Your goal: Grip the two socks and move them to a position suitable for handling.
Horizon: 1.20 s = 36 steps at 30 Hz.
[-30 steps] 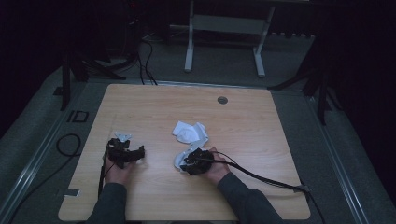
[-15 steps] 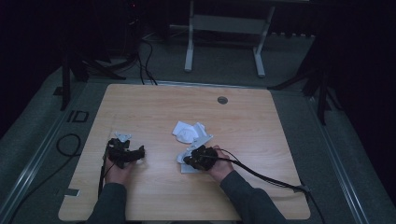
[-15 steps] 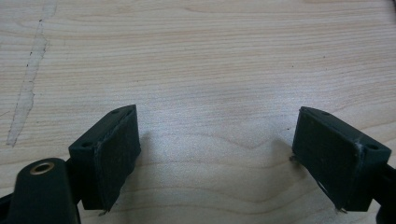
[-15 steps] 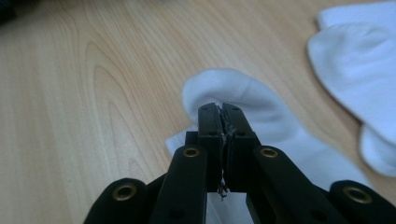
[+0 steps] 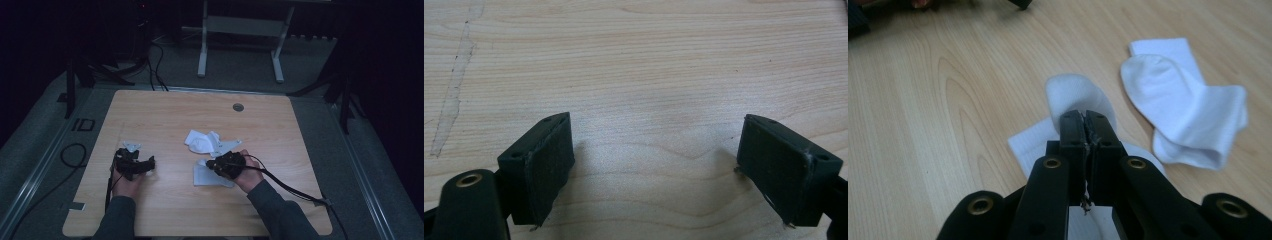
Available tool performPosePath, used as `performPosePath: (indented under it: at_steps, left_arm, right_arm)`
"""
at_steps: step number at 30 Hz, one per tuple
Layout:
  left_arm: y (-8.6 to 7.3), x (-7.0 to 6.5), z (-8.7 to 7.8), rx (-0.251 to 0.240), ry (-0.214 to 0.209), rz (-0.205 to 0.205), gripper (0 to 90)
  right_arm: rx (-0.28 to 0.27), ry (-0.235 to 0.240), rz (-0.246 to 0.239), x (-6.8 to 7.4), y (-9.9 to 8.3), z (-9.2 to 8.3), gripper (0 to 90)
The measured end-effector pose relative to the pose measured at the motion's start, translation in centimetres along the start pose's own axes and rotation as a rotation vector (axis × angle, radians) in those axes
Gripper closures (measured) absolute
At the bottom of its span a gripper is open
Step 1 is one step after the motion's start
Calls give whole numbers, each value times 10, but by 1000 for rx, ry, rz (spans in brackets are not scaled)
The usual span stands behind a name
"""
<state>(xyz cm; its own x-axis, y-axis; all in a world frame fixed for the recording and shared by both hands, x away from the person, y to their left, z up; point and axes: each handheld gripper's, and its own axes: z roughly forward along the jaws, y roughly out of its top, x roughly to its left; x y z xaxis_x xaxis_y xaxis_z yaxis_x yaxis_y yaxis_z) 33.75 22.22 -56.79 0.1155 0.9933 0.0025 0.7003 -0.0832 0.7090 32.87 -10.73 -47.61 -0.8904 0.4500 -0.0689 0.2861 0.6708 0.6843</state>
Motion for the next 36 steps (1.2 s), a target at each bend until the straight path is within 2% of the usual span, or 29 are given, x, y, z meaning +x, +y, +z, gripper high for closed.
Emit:
performPosePath:
  at_steps: [5,12,15,18,19,20,23,25,26,28,33,36]
  left_arm:
    - [0,0,0,0,0,0,151]
    - [0,0,0,0,1,0,151]
    - [0,0,0,1,-1,2,151]
    - [0,0,0,2,-1,2,151]
    - [0,0,0,2,-1,2,151]
    - [0,0,0,1,-1,2,151]
    - [0,0,0,1,-1,2,151]
    - [0,0,0,1,-1,2,151]
    - [0,0,0,2,0,2,151]
    - [0,0,0,2,0,2,151]
    - [0,0,0,2,0,3,151]
    - [0,0,0,2,0,2,151]
  right_arm:
    - [3,-46,26,-10,-9,-11,872]
    - [7,-107,77,-27,-32,-23,871]
    - [25,-142,93,-32,-44,-27,870]
    - [35,-162,132,-40,-61,-32,870]
    - [35,-162,132,-40,-61,-32,870]
    - [45,-172,170,-46,-76,-36,867]
    - [67,-186,204,-52,-90,-39,845]
    - [72,-190,213,-54,-94,-41,845]
    - [86,-216,234,-59,-101,-45,759]
    - [96,-258,242,-63,-105,-50,710]
    - [112,-340,303,-75,-112,-59,666]
    - [111,-356,313,-78,-115,-63,654]
